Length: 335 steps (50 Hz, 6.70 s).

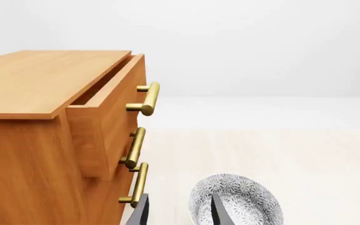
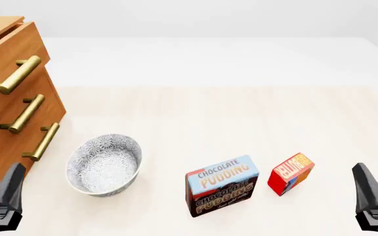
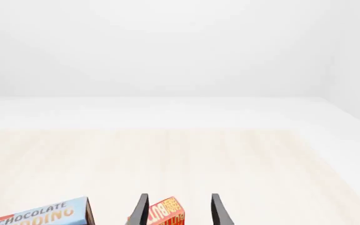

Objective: Put the butter at the back in the top drawer of the cabinet and close it.

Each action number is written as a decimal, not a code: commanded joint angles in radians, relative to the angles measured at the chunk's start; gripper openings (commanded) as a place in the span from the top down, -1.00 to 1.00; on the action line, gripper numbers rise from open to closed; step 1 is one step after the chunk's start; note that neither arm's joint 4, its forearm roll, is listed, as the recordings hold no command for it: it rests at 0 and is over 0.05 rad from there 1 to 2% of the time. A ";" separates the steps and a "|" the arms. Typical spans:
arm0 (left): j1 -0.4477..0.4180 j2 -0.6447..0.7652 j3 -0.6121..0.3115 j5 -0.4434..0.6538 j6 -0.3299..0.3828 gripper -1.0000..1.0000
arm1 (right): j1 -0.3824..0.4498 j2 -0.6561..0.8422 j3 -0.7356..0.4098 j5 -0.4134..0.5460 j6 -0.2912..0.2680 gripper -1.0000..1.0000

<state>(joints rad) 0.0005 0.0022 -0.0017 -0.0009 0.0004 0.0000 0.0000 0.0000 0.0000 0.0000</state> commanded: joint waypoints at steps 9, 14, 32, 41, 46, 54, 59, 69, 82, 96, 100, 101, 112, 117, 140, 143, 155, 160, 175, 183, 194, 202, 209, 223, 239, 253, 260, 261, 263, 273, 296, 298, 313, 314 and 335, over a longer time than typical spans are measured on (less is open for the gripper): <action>0.001 0.003 -0.003 -0.001 0.021 -1.00 | 0.000 0.000 0.000 0.000 0.000 -1.00; 0.004 0.005 -0.004 0.000 0.028 -1.00 | 0.000 0.000 0.000 0.000 0.000 -1.00; 0.051 0.246 -0.034 -0.244 0.067 -1.00 | 0.000 0.000 0.000 0.000 0.000 -1.00; 0.057 0.341 -0.110 -0.237 0.131 -1.00 | 0.000 0.000 0.000 0.000 0.000 -1.00; 0.052 0.351 -0.153 -0.184 0.182 -1.00 | 0.000 0.000 0.000 0.000 0.000 -1.00; 0.026 0.377 -0.201 -0.147 0.240 -1.00 | 0.000 0.000 0.000 0.000 0.000 -1.00; 0.014 0.398 -0.220 -0.137 0.276 -1.00 | 0.000 0.000 0.000 0.000 0.000 -1.00; -0.015 0.427 -0.261 -0.098 0.377 -1.00 | 0.000 0.000 0.000 0.000 0.000 -1.00; -0.033 0.448 -0.317 -0.039 0.481 -1.00 | 0.000 0.000 0.000 0.000 0.000 -1.00; -0.039 0.489 -0.379 0.013 0.576 -1.00 | 0.000 0.000 0.000 0.000 0.000 -1.00; -0.042 0.505 -0.379 0.009 0.607 -1.00 | 0.000 0.000 0.000 0.000 0.000 -1.00; -0.045 0.508 -0.378 0.008 0.617 -1.00 | 0.000 0.000 0.000 0.000 0.000 -1.00; -0.012 0.500 -0.387 0.069 0.716 -1.00 | 0.000 0.000 0.000 0.000 0.000 -1.00; 0.000 0.520 -0.411 0.090 0.742 -1.00 | 0.000 0.000 0.000 0.000 0.000 -1.00; -0.055 0.578 -0.447 0.104 0.858 -1.00 | 0.000 0.000 0.000 0.000 0.000 -1.00; -0.056 0.587 -0.454 0.104 0.872 -1.00 | 0.000 0.000 0.000 0.000 0.000 -1.00; -0.048 0.577 -0.445 0.108 0.959 -1.00 | 0.000 0.000 0.000 0.000 0.000 -1.00; -0.038 0.576 -0.447 0.111 1.014 -1.00 | 0.000 0.000 0.000 0.000 0.000 -1.00; 0.003 0.614 -0.443 0.059 1.143 -1.00 | 0.000 0.000 0.000 0.000 0.000 -1.00; 0.020 0.641 -0.440 0.036 1.167 -1.00 | 0.000 0.000 0.000 0.000 0.000 -1.00; 0.034 0.658 -0.432 0.015 1.172 -1.00 | 0.000 0.000 0.000 0.000 0.000 -1.00; 0.042 0.684 -0.439 -0.003 1.172 -1.00 | 0.000 0.000 0.000 0.000 0.000 -1.00; 0.041 0.708 -0.457 -0.007 1.171 -1.00 | 0.000 0.000 0.000 0.000 0.000 -1.00; 0.053 0.778 -0.467 -0.067 1.176 -1.00 | 0.000 0.000 0.000 0.000 0.000 -1.00; 0.068 0.845 -0.462 -0.122 1.180 -1.00 | 0.000 0.000 0.000 0.000 0.000 -1.00; 0.080 0.875 -0.468 -0.147 1.186 -1.00 | 0.000 0.000 0.000 0.000 0.000 -1.00; 0.082 0.890 -0.479 -0.149 1.175 -1.00 | 0.000 0.000 0.000 0.000 0.000 -1.00; 0.083 0.890 -0.476 -0.151 1.178 -1.00 | 0.000 0.000 0.000 0.000 0.000 -1.00; 0.084 0.892 -0.475 -0.152 1.178 -1.00 | 0.000 0.000 0.000 0.000 0.000 -1.00; 0.097 0.899 -0.470 -0.160 1.180 -1.00 | 0.000 0.000 0.000 0.000 0.000 -1.00; 0.112 0.910 -0.476 -0.172 1.189 -1.00 | 0.000 0.000 0.000 0.000 0.000 -1.00; 0.111 0.910 -0.476 -0.174 1.190 -1.00 | 0.000 0.000 0.000 0.000 0.000 -1.00; 0.119 0.941 -0.486 -0.192 1.187 -1.00 | 0.000 0.000 0.000 0.000 0.000 -1.00; 0.120 0.942 -0.487 -0.191 1.185 -1.00 | 0.000 0.000 0.000 0.000 0.000 -1.00; 0.123 0.966 -0.487 -0.207 1.194 -1.00 | 0.000 0.000 0.000 0.000 0.000 -1.00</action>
<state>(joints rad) 0.1230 0.9585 -0.4859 -0.2025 1.1935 0.0000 0.0000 0.0000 0.0000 0.0000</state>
